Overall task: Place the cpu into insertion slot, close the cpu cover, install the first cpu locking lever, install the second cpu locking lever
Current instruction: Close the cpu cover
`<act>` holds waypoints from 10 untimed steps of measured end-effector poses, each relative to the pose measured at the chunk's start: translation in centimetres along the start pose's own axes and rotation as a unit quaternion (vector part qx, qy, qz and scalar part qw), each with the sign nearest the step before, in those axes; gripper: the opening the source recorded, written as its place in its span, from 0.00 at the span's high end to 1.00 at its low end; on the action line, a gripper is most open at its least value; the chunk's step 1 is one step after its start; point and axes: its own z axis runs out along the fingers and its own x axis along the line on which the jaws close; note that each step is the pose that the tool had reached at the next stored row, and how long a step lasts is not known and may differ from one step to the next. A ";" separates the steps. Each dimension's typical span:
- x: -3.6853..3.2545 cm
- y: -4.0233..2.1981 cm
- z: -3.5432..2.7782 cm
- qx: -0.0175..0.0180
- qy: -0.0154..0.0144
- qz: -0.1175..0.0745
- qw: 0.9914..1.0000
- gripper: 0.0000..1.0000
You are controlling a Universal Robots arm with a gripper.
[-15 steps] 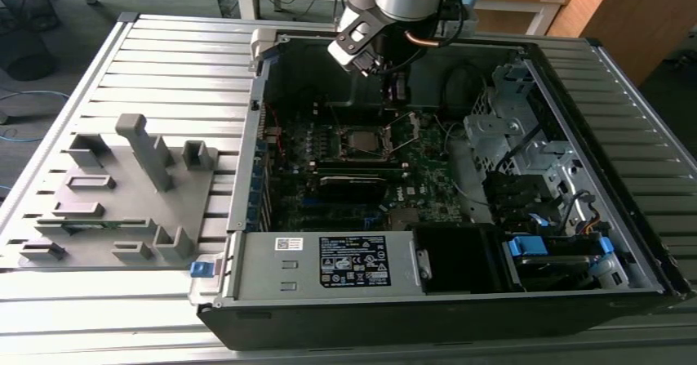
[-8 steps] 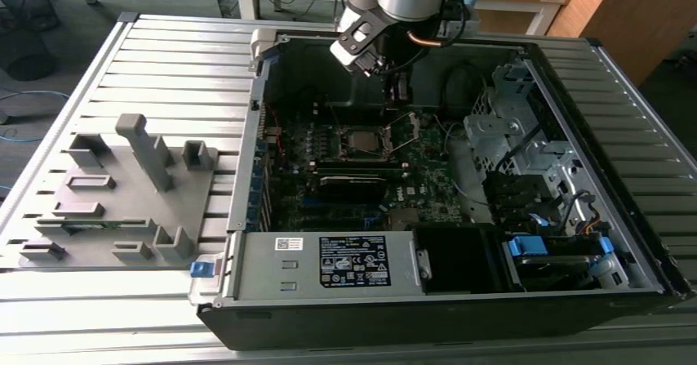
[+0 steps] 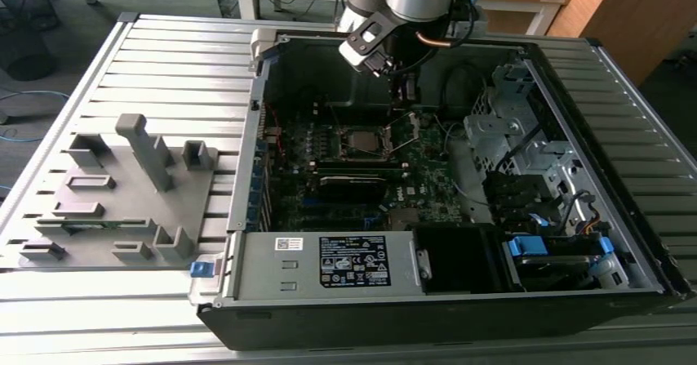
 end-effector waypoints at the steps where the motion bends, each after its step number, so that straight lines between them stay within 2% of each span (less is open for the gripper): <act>1: 0.00 0.00 0.00 0.000 0.000 0.000 1.000 0.90; 10: 0.00 0.16 -0.07 0.000 0.000 0.000 1.000 0.90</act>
